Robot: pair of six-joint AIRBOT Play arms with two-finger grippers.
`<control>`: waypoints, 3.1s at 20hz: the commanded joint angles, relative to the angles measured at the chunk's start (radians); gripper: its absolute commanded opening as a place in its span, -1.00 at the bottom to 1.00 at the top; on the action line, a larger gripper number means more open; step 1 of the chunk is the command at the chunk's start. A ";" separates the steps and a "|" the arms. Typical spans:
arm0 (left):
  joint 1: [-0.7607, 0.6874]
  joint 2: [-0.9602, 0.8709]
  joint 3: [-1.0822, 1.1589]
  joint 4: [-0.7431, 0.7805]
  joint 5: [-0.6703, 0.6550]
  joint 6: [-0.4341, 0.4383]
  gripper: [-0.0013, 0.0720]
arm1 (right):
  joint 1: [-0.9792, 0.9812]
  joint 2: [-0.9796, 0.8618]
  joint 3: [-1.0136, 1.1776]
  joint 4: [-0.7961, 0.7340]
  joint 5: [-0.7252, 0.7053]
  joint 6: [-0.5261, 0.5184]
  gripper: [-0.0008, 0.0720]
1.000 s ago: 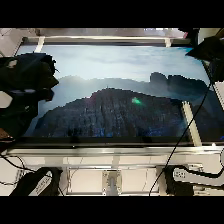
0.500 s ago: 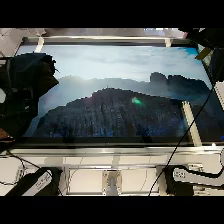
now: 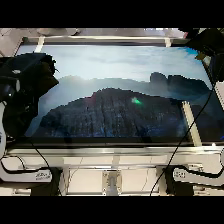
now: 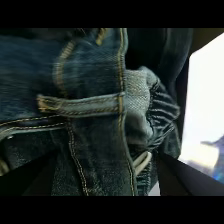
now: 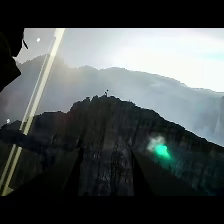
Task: Fold the clothes and pants, and hang the long-sleeved shirts on hangers.
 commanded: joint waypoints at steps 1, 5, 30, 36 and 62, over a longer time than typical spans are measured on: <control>-0.002 -0.087 0.016 0.066 -0.042 0.004 0.93 | 0.000 -0.001 0.000 0.001 0.005 0.000 0.02; -0.006 -0.078 0.045 0.266 -0.130 0.007 -0.92 | 0.000 0.000 0.001 0.002 0.007 0.000 0.00; -1.127 -0.145 0.360 -0.824 0.488 0.208 0.89 | -0.356 -0.030 -0.058 -0.166 0.169 -0.133 -0.10; -0.549 0.183 0.347 -0.292 -0.154 -0.143 0.89 | -0.342 0.018 -0.379 -0.020 0.166 -0.193 -0.10; 0.011 0.360 -0.426 -0.764 0.228 -0.139 0.90 | -0.145 0.178 -1.262 0.414 -0.335 -0.450 -0.87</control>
